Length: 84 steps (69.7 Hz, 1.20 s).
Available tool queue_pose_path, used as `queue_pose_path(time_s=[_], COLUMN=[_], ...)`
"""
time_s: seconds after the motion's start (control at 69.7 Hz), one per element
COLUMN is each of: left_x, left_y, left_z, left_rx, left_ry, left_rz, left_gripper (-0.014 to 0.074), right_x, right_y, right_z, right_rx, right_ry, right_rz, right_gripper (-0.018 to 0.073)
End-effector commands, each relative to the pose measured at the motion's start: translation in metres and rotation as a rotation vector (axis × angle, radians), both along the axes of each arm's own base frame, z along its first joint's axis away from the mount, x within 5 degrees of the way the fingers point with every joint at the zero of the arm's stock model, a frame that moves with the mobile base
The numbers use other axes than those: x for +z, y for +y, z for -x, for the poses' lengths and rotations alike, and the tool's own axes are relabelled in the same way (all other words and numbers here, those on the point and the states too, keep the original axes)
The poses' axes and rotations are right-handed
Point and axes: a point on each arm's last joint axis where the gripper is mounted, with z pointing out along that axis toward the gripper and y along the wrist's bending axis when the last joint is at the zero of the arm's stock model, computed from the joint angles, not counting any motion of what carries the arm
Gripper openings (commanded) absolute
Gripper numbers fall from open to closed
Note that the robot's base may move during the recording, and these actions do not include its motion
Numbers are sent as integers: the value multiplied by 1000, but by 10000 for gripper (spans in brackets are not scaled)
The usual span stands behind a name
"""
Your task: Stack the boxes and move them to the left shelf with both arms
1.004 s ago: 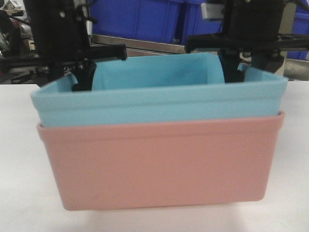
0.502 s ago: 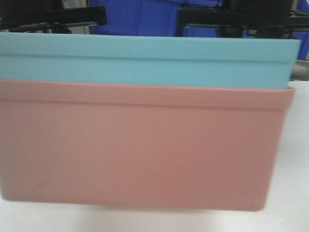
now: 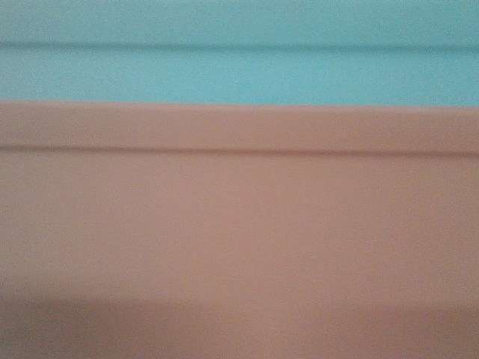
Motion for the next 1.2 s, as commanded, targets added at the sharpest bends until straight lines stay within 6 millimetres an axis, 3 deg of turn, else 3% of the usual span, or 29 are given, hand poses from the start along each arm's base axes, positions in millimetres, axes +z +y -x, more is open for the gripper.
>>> queue_pose_path(time_s=[0.0, 0.373, 0.66, 1.191], left_x=[23, 23, 23, 23], left_y=[1, 12, 9, 4], left_z=[21, 46, 54, 61], left_rx=[4, 12, -22, -55], left_ry=[-7, -3, -3, 2], left_rz=[77, 91, 93, 96], left_gripper=[-6, -6, -6, -6], right_x=[28, 27, 25, 25], right_y=[4, 12, 20, 17], right_z=[8, 32, 45, 44], right_rx=[15, 24, 44, 23], right_ry=[-107, -95, -89, -106], right_rz=[-126, -134, -111, -81], right_gripper=[53, 53, 53, 53])
